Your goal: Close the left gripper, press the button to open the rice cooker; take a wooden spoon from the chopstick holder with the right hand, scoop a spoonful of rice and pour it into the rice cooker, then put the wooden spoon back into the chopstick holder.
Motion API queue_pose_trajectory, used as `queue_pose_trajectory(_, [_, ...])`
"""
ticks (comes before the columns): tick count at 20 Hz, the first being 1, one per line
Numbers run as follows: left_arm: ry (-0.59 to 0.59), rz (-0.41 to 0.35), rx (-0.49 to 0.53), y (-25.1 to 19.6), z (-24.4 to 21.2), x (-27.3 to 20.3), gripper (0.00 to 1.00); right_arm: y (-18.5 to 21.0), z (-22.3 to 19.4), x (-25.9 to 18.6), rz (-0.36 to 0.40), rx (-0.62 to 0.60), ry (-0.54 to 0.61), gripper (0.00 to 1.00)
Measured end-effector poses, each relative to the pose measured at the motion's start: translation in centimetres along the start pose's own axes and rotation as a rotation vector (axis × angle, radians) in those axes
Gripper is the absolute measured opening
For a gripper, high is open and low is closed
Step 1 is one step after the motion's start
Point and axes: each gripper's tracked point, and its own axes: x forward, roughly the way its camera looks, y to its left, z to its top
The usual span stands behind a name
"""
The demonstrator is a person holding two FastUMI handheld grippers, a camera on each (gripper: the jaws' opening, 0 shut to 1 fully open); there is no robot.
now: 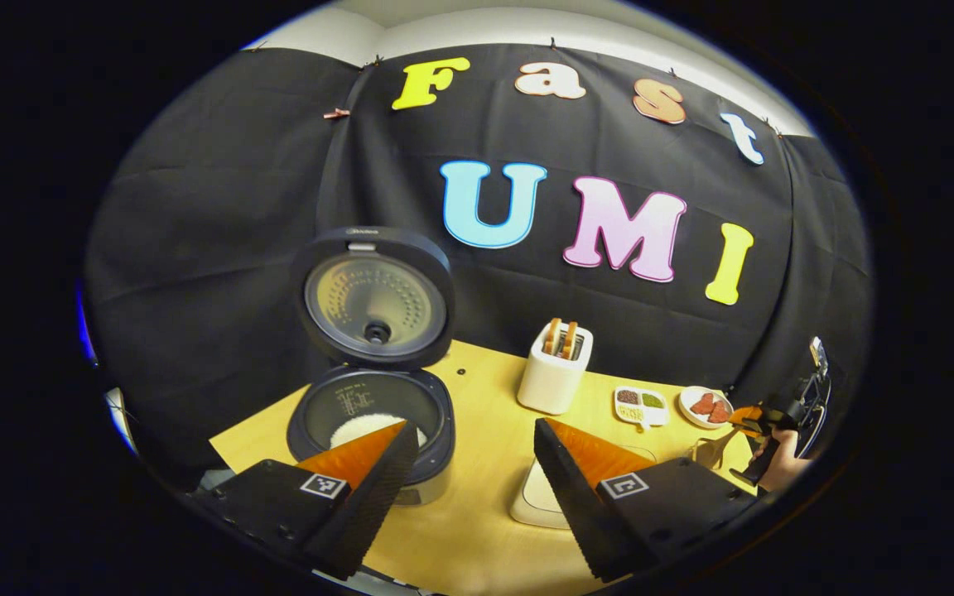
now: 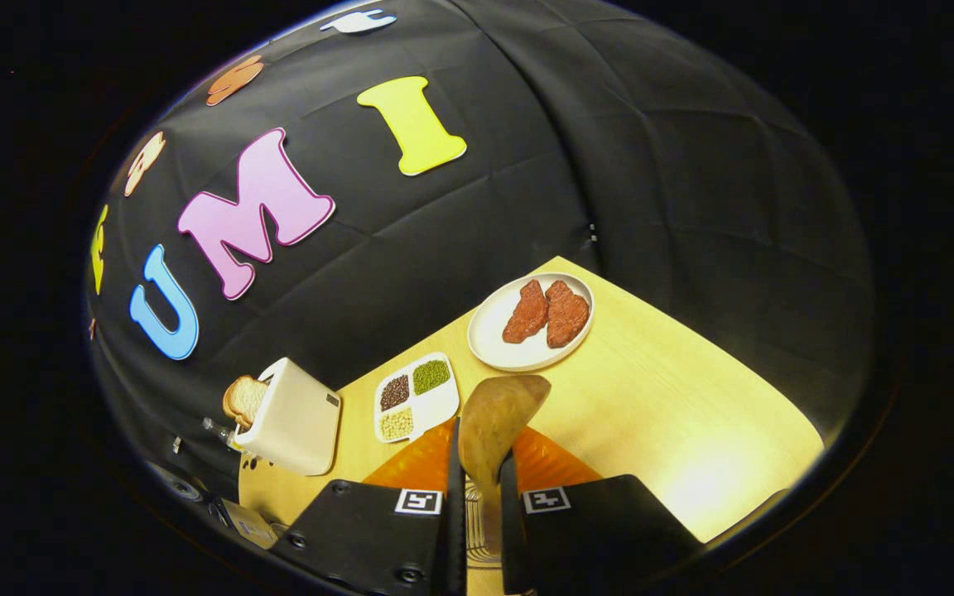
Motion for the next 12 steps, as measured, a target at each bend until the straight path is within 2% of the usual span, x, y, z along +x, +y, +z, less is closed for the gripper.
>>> queue_pose_trajectory(2, [-0.046,0.035,-0.011,1.3,1.9,0.1,0.95,0.3,-0.3,-0.3,0.011,-0.003,0.002,0.22])
queue_pose_trajectory(3, [-0.068,0.049,-0.01,1.9,2.8,0.2,0.92,0.5,-0.4,-0.4,0.012,-0.005,0.003,0.23])
queue_pose_trajectory(5, [-0.127,0.08,0.011,3.4,5.1,0.4,0.95,0.8,-0.7,-0.9,0.018,-0.005,0.008,0.24])
queue_pose_trajectory(6, [-0.163,0.085,0.024,3.9,6.5,0.4,0.95,1.0,-0.5,-1.5,0.025,0.0,0.008,0.15])
queue_pose_trajectory(7, [-0.195,0.087,0.042,4.3,7.6,0.6,0.95,1.3,-0.4,-1.9,0.027,0.002,0.001,0.25])
queue_pose_trajectory(9, [-0.245,0.101,0.072,5.7,9.5,1.0,0.95,1.3,-0.2,-3.1,0.019,-0.016,-0.014,0.29])
queue_pose_trajectory(11, [-0.296,0.082,0.049,6.3,11.5,1.4,0.95,1.2,-0.4,-4.8,0.014,-0.045,-0.023,0.48])
queue_pose_trajectory(12, [-0.323,0.065,0.034,6.5,12.5,1.6,0.92,1.1,-0.4,-5.6,0.006,-0.064,-0.029,0.75])
